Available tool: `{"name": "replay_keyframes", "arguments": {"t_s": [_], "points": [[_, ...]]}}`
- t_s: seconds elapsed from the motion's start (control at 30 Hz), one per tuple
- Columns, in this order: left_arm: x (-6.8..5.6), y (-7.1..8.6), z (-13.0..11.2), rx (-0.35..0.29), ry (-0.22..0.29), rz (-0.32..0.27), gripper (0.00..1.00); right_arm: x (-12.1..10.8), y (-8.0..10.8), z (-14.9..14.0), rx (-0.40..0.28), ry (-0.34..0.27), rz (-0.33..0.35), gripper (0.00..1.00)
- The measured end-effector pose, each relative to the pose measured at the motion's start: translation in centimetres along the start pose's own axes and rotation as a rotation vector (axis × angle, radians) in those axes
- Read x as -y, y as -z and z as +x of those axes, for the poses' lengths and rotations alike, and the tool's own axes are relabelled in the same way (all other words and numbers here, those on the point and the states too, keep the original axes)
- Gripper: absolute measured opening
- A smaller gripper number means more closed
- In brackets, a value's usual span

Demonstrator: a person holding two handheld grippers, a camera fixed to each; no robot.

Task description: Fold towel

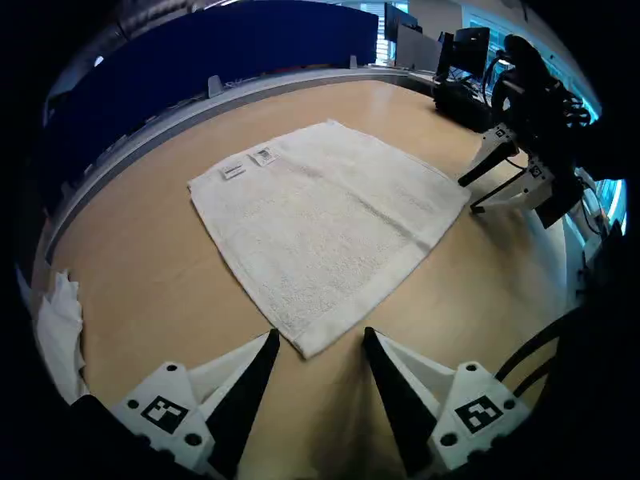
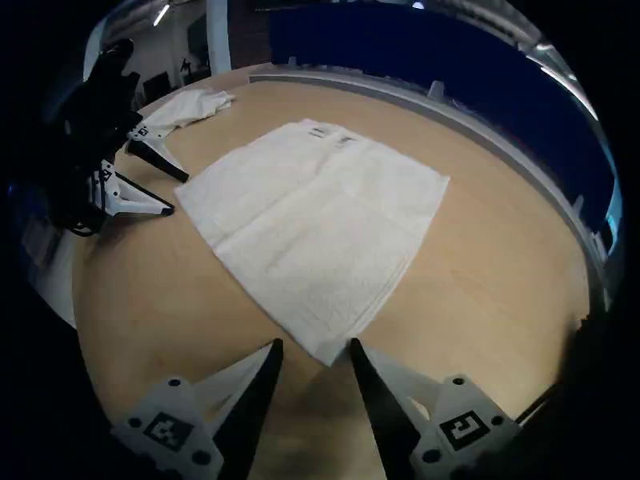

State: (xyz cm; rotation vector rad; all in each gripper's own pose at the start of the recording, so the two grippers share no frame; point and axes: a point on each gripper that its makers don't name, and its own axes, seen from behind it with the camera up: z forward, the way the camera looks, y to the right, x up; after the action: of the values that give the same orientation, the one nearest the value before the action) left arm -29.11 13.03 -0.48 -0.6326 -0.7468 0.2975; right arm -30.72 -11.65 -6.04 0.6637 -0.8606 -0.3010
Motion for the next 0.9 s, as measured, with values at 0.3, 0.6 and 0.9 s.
{"name": "replay_keyframes", "arguments": {"t_s": [0.3,0.6,0.9], "points": [[-0.7,0.2,-0.1,0.005,-0.023,-0.001,0.52,0.1,0.1,0.1,-0.002,-0.007,-0.009,0.3],[-0.2,0.5,-0.2,0.03,-0.036,0.005,0.35,-0.8,0.6,-0.1,0.009,0.0,-0.045,0.21],[-0.1,0.7,-0.2,0.038,-0.048,0.001,0.19,-1.1,1.1,-0.2,0.016,-0.043,-0.035,0.15]]}}
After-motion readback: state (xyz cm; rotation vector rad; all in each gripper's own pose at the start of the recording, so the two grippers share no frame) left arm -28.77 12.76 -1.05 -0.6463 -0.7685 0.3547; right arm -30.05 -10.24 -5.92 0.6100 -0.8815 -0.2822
